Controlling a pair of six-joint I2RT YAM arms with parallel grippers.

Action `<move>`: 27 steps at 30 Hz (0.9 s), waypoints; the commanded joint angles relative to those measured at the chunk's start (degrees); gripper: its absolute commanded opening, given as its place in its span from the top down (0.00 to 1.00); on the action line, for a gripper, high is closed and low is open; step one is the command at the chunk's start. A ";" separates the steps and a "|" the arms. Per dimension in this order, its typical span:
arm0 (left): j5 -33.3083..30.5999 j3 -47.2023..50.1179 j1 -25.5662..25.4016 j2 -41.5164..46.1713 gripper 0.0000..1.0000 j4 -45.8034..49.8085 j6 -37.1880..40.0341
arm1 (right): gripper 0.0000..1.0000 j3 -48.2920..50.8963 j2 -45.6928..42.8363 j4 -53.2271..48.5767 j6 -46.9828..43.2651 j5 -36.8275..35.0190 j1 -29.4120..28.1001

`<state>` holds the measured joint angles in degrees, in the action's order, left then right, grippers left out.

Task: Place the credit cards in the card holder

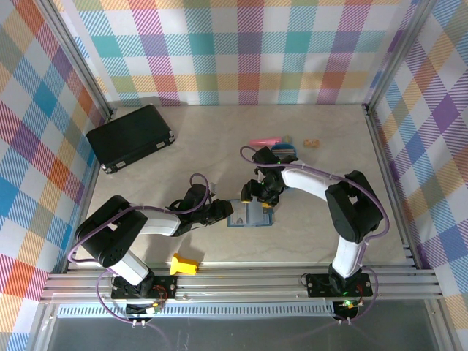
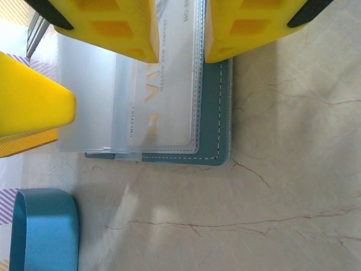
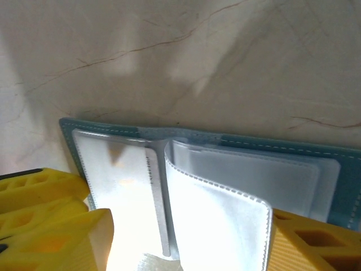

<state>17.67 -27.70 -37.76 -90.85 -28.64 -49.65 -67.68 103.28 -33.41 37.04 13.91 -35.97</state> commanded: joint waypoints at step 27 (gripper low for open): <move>-0.60 1.73 1.90 9.75 0.71 7.58 2.66 | 0.36 -0.08 1.84 17.83 6.46 16.55 -4.16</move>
<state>16.36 -26.92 -35.92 -83.50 -21.56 -48.34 -66.46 103.44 -17.72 42.63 29.63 -39.77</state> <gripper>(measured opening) 0.287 0.640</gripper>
